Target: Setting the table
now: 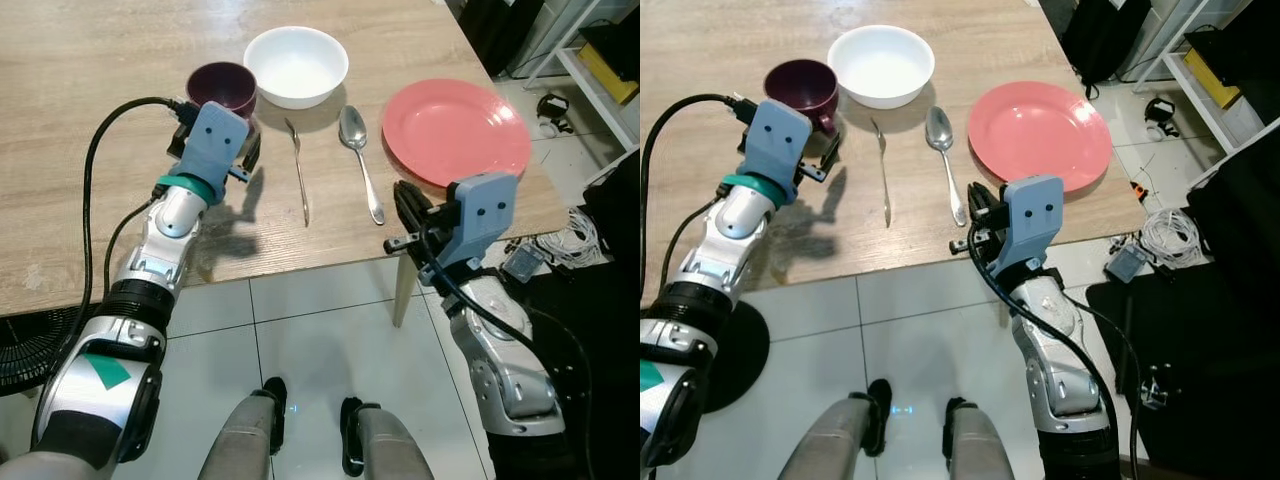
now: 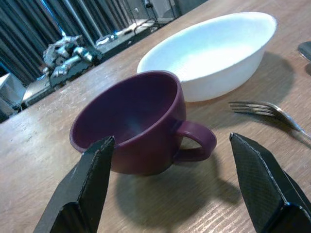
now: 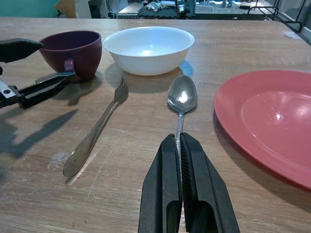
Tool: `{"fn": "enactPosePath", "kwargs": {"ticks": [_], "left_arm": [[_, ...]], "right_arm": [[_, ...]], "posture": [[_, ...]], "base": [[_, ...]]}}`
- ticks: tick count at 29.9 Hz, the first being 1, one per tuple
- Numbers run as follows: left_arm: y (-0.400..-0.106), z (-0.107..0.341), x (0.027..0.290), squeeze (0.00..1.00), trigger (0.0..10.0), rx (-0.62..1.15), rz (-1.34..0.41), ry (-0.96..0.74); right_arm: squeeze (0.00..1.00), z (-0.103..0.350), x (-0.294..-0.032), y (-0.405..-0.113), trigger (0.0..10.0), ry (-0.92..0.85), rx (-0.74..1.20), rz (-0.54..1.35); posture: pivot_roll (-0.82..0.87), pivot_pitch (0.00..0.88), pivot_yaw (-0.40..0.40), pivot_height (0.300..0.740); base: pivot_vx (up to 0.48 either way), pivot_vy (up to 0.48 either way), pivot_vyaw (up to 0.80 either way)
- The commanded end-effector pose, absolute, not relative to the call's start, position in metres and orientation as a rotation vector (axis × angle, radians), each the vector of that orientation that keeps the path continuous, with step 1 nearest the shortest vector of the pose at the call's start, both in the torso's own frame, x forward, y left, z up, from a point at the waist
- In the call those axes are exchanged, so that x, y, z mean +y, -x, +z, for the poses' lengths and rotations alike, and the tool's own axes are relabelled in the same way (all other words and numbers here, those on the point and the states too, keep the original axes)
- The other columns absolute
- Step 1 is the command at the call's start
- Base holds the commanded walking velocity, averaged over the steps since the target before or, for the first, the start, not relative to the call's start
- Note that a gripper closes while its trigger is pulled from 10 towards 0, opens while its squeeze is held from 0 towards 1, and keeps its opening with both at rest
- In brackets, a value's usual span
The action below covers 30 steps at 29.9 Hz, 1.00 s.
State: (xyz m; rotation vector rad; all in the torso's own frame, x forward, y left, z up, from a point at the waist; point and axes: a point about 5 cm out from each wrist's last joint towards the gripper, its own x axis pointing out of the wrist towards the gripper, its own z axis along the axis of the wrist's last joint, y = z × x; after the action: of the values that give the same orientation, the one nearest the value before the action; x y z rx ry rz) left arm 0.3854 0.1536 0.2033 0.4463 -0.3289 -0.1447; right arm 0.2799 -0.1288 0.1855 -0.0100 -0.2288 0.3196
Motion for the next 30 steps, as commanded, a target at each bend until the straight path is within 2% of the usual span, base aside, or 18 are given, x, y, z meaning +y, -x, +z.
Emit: {"fn": "enactPosePath", "kwargs": {"ticks": [1,17,30], "left_arm": [[-0.385,0.197,0.154,0.00,10.0,-0.308,-0.138,-0.456],[-0.388,0.196,0.161,0.00,10.0,-0.306,-0.080,-0.445],[-0.380,0.223,0.184,0.00,10.0,-0.427,0.032,-0.439]], "right_arm": [[0.00,0.180,-0.128,-0.276,10.0,0.002,-0.202,0.321],[0.00,0.177,-0.127,-0.269,10.0,-0.011,-0.177,0.328],[0.00,0.174,-0.115,-0.272,10.0,-0.034,-0.161,0.372]], "posture": [[-0.02,0.249,0.045,0.740],[-0.02,0.279,0.038,0.740],[0.02,0.251,0.021,0.740]], "base": [[0.000,0.000,0.00],[0.000,0.000,0.00],[0.000,0.000,0.00]]}}
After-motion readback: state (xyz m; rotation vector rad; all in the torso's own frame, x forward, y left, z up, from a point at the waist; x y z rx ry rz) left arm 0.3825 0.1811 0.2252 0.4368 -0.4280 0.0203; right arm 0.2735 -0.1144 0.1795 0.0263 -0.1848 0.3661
